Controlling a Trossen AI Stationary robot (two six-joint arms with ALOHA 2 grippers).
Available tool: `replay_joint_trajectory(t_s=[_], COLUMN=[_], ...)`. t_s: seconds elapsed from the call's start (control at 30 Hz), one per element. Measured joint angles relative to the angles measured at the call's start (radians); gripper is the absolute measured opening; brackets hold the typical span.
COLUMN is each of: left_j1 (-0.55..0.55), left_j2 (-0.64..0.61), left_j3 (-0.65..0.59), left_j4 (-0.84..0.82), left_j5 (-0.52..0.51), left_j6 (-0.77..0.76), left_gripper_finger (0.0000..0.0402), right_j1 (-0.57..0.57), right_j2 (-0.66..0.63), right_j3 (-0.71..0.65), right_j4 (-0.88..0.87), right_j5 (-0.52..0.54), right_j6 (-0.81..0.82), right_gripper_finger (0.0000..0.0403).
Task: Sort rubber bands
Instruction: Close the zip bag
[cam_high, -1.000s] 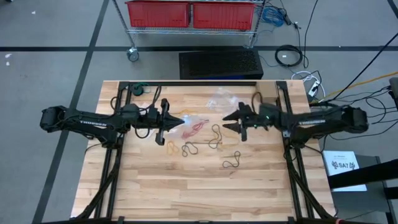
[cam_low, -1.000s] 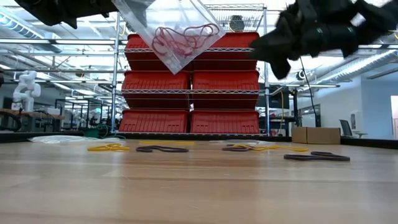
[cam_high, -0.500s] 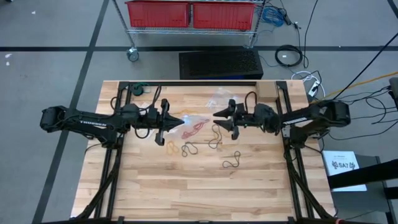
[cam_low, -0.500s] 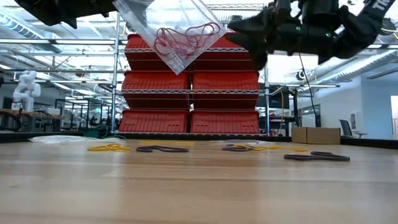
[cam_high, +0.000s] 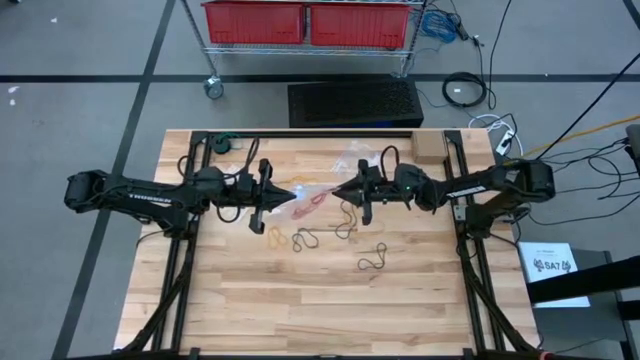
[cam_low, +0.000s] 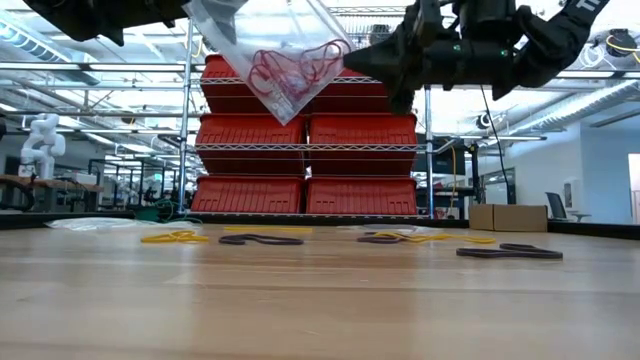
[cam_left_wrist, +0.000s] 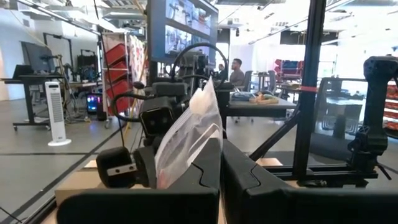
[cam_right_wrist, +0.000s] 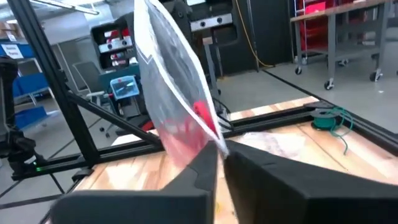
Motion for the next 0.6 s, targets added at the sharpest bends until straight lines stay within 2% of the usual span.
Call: replay_joint_trajectory(t_s=[0.17, 0.33, 0.47, 0.6], left_j1=[0.001, 0.001, 0.001, 0.001], left_j2=[-0.004, -0.004, -0.004, -0.002], left_j3=[0.0, 0.0, 0.0, 0.0], left_j4=[0.001, -0.012, -0.051, -0.053], left_j5=[0.0, -0.003, -0.044, -0.048], left_j6=[0.003, 0.009, 0.009, 0.0], left_gripper_finger=[0.0, 0.0, 0.0, 0.0004], right_j1=[0.0, -0.001, 0.0, 0.013], right_j2=[-0.053, -0.184, -0.283, -0.306], right_j3=[0.0, 0.002, 0.071, 0.185], right_j4=[-0.056, -0.161, -0.371, -0.577], right_j5=[-0.004, -0.006, -0.006, 0.005], right_j6=[-0.004, -0.033, -0.092, -0.154], right_gripper_finger=[0.0006, 0.0001, 0.0, 0.0])
